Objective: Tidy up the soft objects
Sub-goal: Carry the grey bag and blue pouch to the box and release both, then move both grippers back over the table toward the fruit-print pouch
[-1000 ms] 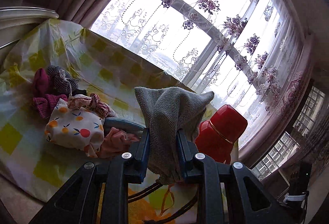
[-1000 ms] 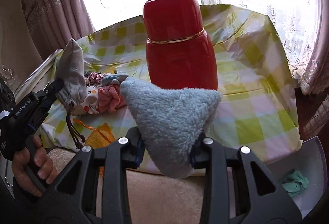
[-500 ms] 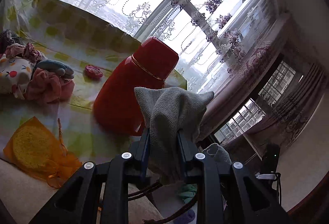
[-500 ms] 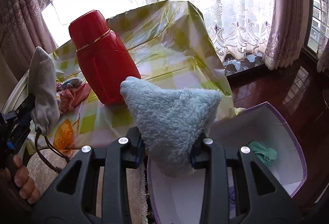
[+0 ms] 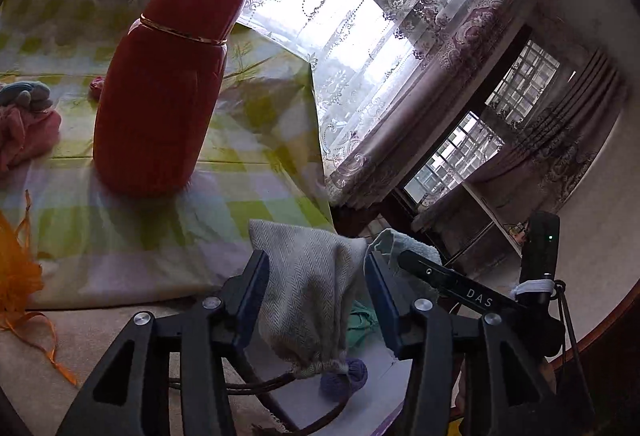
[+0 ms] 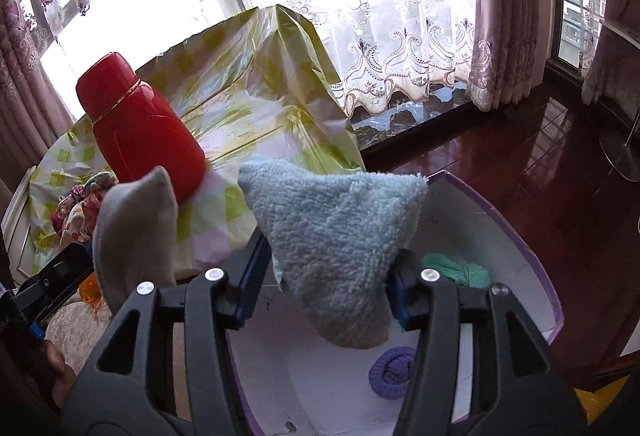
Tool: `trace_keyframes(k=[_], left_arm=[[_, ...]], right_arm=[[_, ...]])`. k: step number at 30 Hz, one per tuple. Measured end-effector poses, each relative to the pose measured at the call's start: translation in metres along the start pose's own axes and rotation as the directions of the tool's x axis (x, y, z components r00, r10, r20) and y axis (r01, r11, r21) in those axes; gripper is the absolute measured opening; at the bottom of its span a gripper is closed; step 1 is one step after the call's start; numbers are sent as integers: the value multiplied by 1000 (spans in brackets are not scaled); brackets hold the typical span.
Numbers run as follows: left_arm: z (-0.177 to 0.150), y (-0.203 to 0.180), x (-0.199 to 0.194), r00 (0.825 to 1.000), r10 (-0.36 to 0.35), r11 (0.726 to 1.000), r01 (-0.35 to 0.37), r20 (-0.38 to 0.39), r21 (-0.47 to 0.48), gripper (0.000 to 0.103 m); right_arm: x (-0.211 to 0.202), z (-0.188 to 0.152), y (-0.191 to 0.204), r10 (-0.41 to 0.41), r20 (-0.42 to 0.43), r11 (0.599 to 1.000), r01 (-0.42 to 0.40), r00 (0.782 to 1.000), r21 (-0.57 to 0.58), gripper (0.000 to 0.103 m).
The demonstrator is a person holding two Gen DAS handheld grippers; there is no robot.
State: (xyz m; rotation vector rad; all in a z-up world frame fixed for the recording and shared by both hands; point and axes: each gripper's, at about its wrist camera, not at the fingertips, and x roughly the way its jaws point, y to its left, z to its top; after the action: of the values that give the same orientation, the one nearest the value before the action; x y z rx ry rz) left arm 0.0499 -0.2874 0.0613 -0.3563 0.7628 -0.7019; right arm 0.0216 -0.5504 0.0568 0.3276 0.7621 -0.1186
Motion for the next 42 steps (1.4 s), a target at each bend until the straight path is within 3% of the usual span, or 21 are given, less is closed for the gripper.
trace_keyframes(k=[9, 25, 31, 42], left_arm=[[4, 4, 0, 999, 47, 999, -47, 3, 0, 51], [9, 25, -22, 987, 145, 989, -146, 62, 0, 51], [17, 52, -44, 972, 207, 978, -203, 110, -47, 51], [21, 119, -96, 927, 328, 935, -291, 180, -205, 51]], right_arm=[[6, -5, -9, 10, -22, 999, -10, 1000, 31, 66], [16, -16, 33, 86, -80, 996, -89, 993, -25, 70], [20, -22, 69, 131, -112, 987, -141, 985, -83, 70], [36, -37, 137, 214, -187, 956, -245, 959, -161, 70]])
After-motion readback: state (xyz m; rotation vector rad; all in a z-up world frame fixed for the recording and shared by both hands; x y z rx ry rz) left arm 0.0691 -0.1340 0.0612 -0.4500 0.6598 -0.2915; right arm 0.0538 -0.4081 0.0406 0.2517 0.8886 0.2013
